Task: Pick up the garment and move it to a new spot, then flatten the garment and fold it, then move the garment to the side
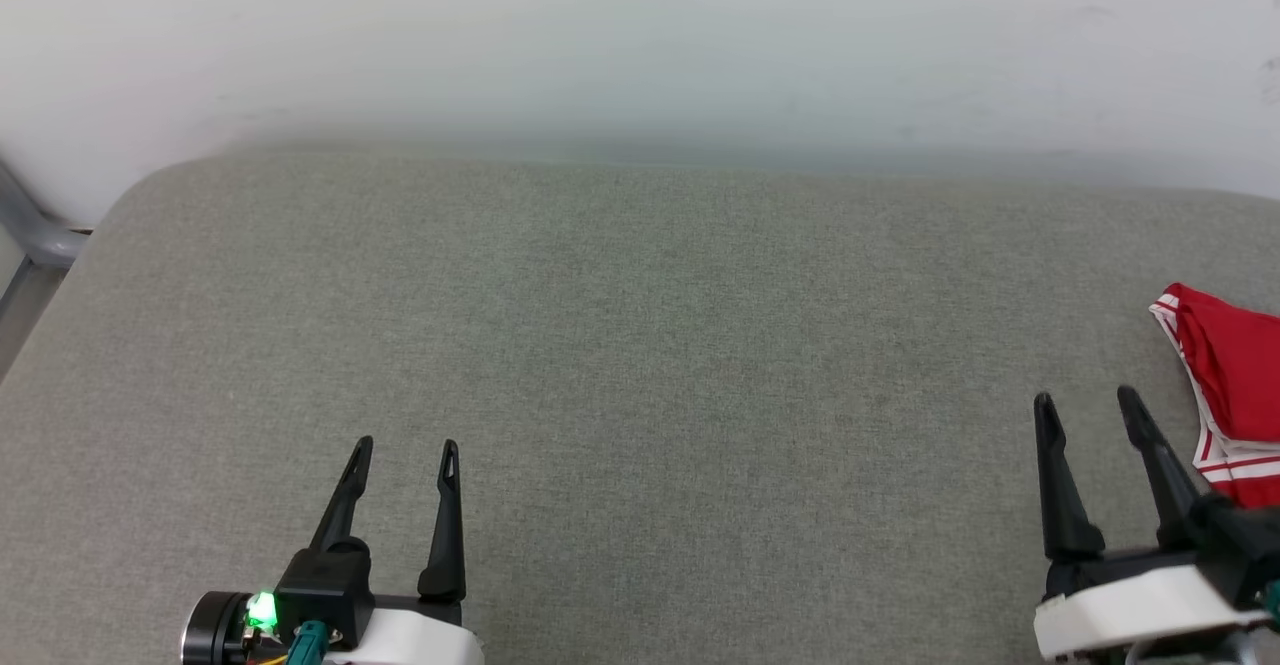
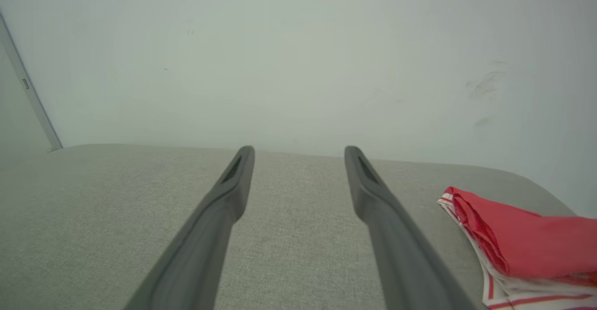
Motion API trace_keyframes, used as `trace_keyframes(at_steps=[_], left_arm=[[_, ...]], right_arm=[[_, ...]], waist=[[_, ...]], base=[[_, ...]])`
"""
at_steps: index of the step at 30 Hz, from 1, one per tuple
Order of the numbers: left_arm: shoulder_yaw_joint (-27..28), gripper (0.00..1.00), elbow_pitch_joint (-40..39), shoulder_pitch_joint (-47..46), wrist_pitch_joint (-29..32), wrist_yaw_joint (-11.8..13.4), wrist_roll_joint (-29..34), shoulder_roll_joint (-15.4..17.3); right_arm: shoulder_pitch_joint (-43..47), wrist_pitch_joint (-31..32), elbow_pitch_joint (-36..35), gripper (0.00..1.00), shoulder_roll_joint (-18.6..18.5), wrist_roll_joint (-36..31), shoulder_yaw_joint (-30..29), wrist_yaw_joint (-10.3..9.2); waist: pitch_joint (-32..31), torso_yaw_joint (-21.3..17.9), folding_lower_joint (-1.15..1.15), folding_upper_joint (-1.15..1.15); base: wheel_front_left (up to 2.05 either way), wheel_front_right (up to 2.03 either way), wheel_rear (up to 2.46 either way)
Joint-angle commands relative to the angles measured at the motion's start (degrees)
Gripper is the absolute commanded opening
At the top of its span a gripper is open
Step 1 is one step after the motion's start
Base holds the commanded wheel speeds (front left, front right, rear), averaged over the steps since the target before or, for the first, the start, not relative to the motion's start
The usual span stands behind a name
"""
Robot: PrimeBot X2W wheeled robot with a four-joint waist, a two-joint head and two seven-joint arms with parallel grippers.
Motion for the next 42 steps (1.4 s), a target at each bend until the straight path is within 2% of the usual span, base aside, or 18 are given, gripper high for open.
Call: trace_keyframes(at_steps=[1,12,27,28,32,42], left_arm=[[0.2,1.0,0.1,0.6,-0.1,-0.2,-0.2,0.3],[0.2,1.0,0.8,1.8,-0.1,-1.0,-0.4,0.3],[0.8,1.0,1.4,2.6,-0.1,-1.9,-0.8,0.2],[0.6,0.0,1.3,2.2,0.0,-1.8,-0.8,0.1],[0.5,0.0,2.9,2.7,0.1,-1.8,-1.0,-0.1],[1.5,0.0,4.4,1.3,2.7,-2.8,-12.5,-0.1]], right_arm=[[1.4,0.0,-0.4,1.0,0.5,0.0,-0.1,-0.07],[7.2,-0.2,-2.2,1.0,1.8,0.2,-1.5,-0.06],[8.8,-0.3,-1.3,1.0,1.9,1.0,-0.7,-0.06],[8.2,-0.3,-1.3,0.0,1.6,1.0,-0.7,-0.01],[8.2,-0.2,0.2,0.0,1.6,1.2,-0.7,0.0],[6.3,2.1,2.0,0.0,1.3,12.2,-0.5,0.01]], waist=[[-0.3,-0.1,0.01,0.0],[-2.0,-0.1,0.01,0.0],[-3.3,-0.6,0.01,0.0],[-3.3,-0.6,0.01,0.0],[-3.3,-0.7,0.01,0.0],[-3.2,-1.0,0.01,0.0]], base=[[0.0,0.0,0.0],[0.0,0.0,0.0],[0.0,0.0,0.0],[0.0,0.0,0.0],[0.0,0.0,0.0],[0.0,0.0,0.0]])
